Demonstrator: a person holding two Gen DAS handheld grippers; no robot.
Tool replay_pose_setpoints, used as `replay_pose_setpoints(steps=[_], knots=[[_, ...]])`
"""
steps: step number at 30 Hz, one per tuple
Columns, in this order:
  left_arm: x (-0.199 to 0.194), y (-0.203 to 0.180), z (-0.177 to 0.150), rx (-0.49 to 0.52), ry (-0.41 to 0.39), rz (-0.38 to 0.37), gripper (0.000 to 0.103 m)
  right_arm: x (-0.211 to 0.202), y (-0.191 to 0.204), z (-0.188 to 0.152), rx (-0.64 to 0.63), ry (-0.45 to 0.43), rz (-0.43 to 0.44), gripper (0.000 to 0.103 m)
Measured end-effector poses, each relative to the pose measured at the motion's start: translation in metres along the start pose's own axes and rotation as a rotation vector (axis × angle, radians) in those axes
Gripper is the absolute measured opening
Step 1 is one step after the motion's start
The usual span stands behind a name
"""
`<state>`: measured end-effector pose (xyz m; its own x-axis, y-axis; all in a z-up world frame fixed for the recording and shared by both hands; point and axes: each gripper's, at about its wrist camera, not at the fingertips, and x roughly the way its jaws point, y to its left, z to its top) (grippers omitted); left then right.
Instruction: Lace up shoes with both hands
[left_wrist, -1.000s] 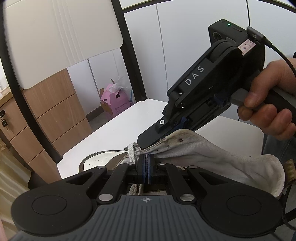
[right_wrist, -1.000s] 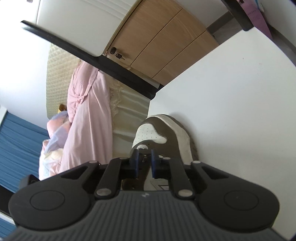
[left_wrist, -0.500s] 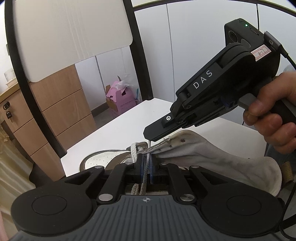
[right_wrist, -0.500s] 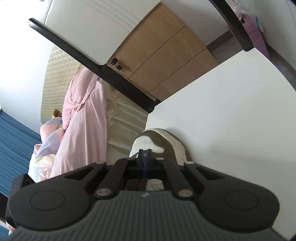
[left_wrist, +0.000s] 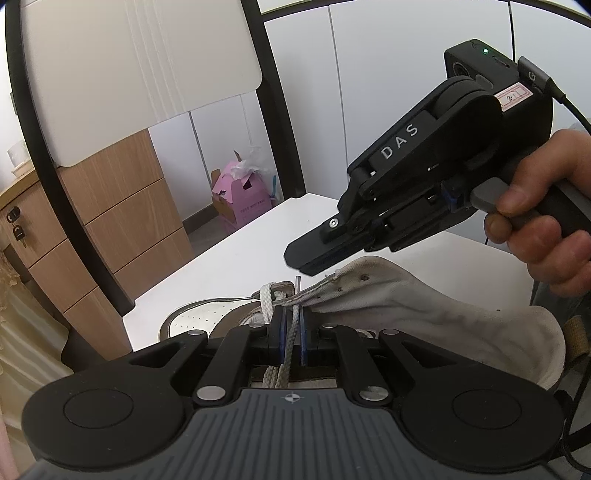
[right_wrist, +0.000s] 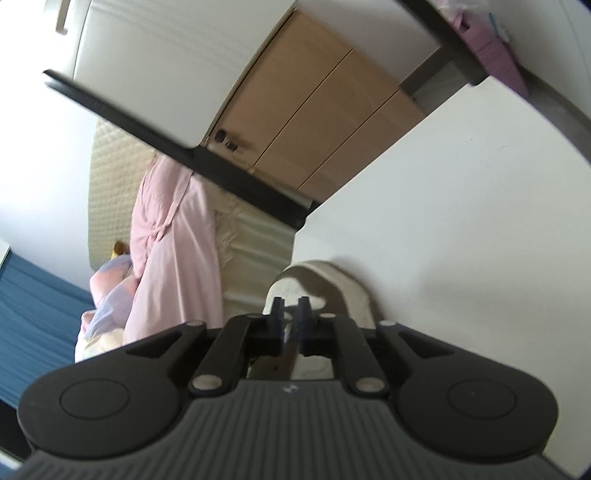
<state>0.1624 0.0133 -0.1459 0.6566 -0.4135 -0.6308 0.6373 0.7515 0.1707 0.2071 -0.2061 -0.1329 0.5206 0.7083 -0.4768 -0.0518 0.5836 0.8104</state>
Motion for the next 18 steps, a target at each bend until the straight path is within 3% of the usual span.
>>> replay_pose_setpoints(steps=[9,10,18], knots=[[0.006,-0.007,0.002,0.006,0.006,0.007,0.009,0.007,0.001,-0.002,-0.018,0.031,0.003,0.010],[0.007,-0.008,0.003,0.006,0.008,0.009,0.009,0.008,0.003,-0.001,-0.023,0.031,0.002,0.006],[0.011,-0.012,0.003,-0.006,0.026,0.028,0.009,0.004,0.014,-0.001,-0.075,-0.026,-0.017,0.001]])
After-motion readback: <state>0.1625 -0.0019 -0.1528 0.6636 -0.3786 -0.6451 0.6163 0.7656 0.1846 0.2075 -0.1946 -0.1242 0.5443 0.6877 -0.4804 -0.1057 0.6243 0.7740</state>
